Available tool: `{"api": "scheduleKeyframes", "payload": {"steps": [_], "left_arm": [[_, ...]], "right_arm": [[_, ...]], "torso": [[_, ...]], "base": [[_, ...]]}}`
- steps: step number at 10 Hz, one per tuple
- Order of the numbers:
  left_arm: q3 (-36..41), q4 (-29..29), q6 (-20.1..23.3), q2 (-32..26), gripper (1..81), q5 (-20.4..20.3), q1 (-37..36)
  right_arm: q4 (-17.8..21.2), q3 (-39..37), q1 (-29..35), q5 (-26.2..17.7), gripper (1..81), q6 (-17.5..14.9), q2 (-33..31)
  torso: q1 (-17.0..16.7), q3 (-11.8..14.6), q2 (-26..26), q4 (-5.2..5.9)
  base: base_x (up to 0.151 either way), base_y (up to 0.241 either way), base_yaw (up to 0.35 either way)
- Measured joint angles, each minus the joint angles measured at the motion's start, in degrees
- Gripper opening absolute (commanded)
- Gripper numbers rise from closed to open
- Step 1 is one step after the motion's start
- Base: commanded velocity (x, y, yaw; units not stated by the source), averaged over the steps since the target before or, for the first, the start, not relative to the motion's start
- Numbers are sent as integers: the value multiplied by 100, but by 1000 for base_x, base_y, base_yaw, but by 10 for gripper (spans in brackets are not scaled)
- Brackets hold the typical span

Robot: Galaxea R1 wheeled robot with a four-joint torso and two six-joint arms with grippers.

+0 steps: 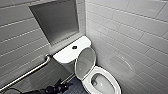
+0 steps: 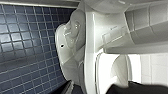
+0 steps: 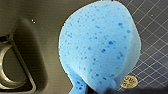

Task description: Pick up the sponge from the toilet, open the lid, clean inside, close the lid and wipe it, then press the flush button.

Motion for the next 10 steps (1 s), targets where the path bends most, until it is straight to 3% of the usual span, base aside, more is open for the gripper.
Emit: {"api": "scheduleKeyframes", "payload": {"steps": [3,6,10], "left_arm": [[-24,-572,-12,-127,811,-367,-290],[-104,-681,-117,22,811,-441,-585],[-366,-699,-152,402,811,-430,-911]], "right_arm": [[1,193,-113,166,10,6,-83],[1,417,-110,267,10,22,-146],[1,1519,-124,474,10,22,-603]], "torso": [[0,0,0,0],[0,0,2,0],[0,-2,2,0]], "base": [[0,0,0],[0,0,0],[0,0,0]]}}
